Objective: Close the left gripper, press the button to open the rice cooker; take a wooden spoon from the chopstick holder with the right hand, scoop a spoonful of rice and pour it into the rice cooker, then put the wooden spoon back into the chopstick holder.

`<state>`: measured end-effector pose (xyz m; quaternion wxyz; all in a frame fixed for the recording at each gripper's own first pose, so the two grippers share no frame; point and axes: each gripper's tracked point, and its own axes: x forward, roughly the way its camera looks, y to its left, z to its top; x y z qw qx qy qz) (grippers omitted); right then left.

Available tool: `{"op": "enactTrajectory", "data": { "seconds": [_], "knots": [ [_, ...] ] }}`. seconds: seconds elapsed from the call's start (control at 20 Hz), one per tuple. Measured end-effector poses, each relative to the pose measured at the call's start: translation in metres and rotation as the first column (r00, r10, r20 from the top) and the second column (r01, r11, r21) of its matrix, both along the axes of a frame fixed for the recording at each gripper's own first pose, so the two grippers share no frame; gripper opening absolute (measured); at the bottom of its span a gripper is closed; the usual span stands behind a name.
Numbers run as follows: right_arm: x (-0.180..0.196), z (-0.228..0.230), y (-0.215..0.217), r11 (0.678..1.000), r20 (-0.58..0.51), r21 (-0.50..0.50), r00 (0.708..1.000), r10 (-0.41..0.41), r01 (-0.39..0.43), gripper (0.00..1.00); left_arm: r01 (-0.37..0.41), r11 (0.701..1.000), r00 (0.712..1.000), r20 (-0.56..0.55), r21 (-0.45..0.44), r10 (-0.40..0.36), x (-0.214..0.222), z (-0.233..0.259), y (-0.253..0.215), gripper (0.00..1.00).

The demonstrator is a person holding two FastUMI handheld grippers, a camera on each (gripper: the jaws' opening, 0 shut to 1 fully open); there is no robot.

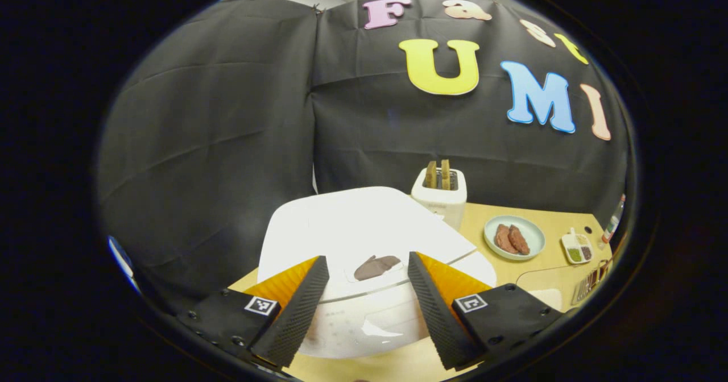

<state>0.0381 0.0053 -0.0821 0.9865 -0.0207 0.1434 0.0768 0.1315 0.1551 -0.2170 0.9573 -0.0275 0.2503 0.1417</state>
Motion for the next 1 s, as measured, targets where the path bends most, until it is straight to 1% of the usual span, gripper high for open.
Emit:
{"op": "enactTrajectory", "data": {
  "seconds": [0.05,0.2,0.25,0.3,0.35,0.4,0.45,0.5,0.55,0.6,0.65,0.75,0.85,0.9,0.95,1.0],
  "knots": [
    [0.001,-0.002,0.0,1.0,-0.002,-0.001,1.0,-0.001,0.001,1.0,-0.001,1.0,1.0,0.005,0.008,0.001,0.0,0.001,0.0,1.0],
    [0.003,-0.003,0.0,1.0,-0.007,0.009,1.0,-0.004,0.004,1.0,-0.025,1.0,1.0,0.018,-0.005,0.025,0.001,-0.002,0.001,0.96],
    [0.004,-0.004,0.002,1.0,-0.008,0.017,1.0,-0.004,0.005,1.0,-0.033,0.999,0.999,0.03,-0.014,0.034,-0.003,-0.001,0.001,0.99],
    [0.004,-0.003,0.005,0.999,-0.008,0.032,1.0,-0.003,0.003,1.0,-0.022,1.0,1.0,0.022,-0.011,0.022,-0.003,-0.002,0.002,1.0],
    [0.004,-0.002,0.009,0.999,-0.007,0.049,1.0,0.004,-0.004,1.0,-0.014,1.0,0.999,0.029,-0.017,0.014,-0.003,-0.001,0.001,0.97],
    [0.004,0.001,0.014,0.998,-0.001,0.061,1.0,0.015,-0.014,1.0,0.005,1.0,1.0,0.031,-0.025,-0.004,-0.001,0.001,0.001,0.99],
    [0.004,0.005,0.017,0.998,0.01,0.064,1.0,0.022,-0.022,1.0,0.01,1.0,0.999,0.035,-0.02,-0.01,-0.003,0.005,0.004,0.96],
    [0.005,0.01,0.018,0.998,0.024,0.062,0.999,0.031,-0.032,1.0,0.009,1.0,0.998,0.055,-0.018,-0.007,-0.004,0.012,0.006,0.97],
    [0.005,0.014,0.021,0.997,0.037,0.056,0.998,0.044,-0.046,1.0,0.012,1.0,0.998,0.063,-0.004,-0.011,-0.007,0.019,0.007,0.9],
    [0.006,0.017,0.023,0.997,0.044,0.051,0.998,0.052,-0.055,1.0,0.016,1.0,0.995,0.098,0.013,-0.018,-0.007,0.033,0.007,0.9],
    [0.006,0.021,0.025,0.997,0.055,0.051,0.997,0.061,-0.064,1.0,0.034,0.999,0.99,0.138,0.031,-0.038,-0.005,0.051,0.001,0.95],
    [0.004,0.033,0.031,0.994,0.074,0.07,0.994,0.078,-0.083,1.0,0.073,0.995,0.972,0.217,0.072,-0.087,-0.015,0.094,-0.015,0.95],
    [0.003,0.045,0.034,0.991,0.1,0.09,0.991,0.091,-0.1,1.0,0.107,0.99,0.943,0.305,0.097,-0.132,-0.032,0.14,-0.038,0.95],
    [0.001,0.053,0.036,0.989,0.117,0.102,0.989,0.095,-0.107,0.96,0.122,0.988,0.926,0.347,0.098,-0.149,-0.044,0.163,-0.051,0.94],
    [-0.001,0.058,0.037,0.987,0.128,0.112,0.987,0.099,-0.113,0.96,0.132,0.986,0.914,0.374,0.098,-0.159,-0.054,0.176,-0.061,0.92],
    [-0.003,0.063,0.038,0.985,0.137,0.12,0.985,0.106,-0.123,0.99,0.138,0.985,0.9,0.402,0.1,-0.167,-0.066,0.19,-0.07,0.98]
  ]
}}
